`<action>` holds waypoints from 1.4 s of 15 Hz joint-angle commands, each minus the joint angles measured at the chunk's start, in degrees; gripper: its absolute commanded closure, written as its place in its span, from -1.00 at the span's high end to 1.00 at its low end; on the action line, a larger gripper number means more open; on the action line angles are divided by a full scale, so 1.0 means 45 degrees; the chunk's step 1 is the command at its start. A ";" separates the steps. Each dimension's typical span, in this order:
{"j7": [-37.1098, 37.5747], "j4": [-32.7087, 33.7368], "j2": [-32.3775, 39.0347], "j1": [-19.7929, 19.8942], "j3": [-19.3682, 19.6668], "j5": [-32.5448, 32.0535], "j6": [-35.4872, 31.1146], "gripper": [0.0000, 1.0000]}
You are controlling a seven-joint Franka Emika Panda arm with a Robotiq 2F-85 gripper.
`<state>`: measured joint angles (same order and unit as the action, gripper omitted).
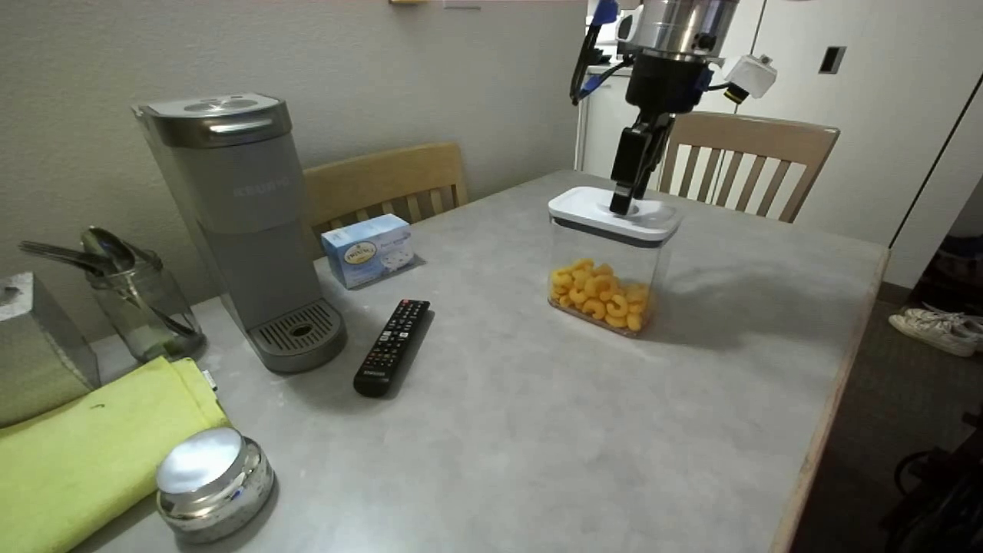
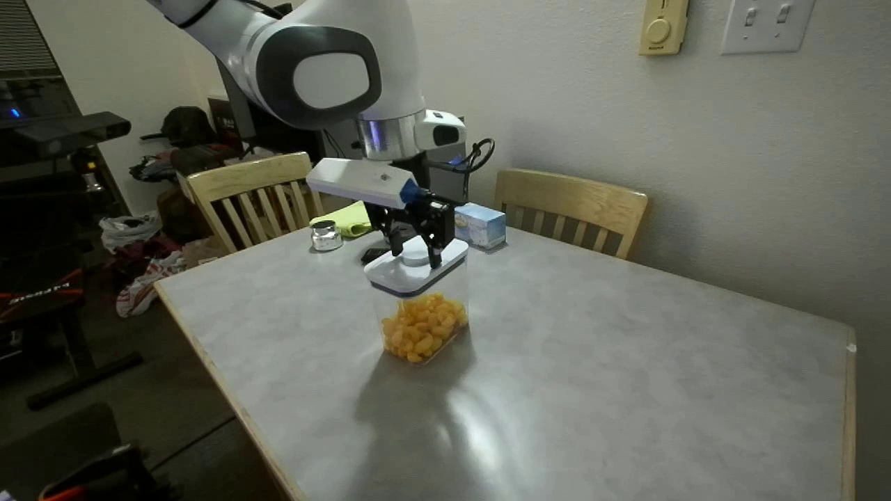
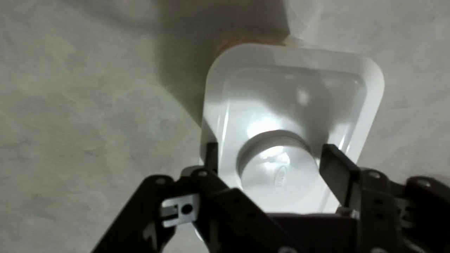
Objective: Pick up the white lid and put it on the table. Pick up the white lid and put it back on the container.
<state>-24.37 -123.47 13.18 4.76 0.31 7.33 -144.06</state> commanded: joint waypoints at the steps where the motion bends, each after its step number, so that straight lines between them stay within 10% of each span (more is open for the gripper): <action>1: -0.0344 0.0312 0.0318 0.0270 -0.0252 0.0291 0.0163 0.84; 21: -0.0304 0.1282 0.1129 0.0355 -0.0562 0.0440 0.0180 0.71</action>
<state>-24.37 -119.16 16.78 4.80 -1.08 8.23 -144.06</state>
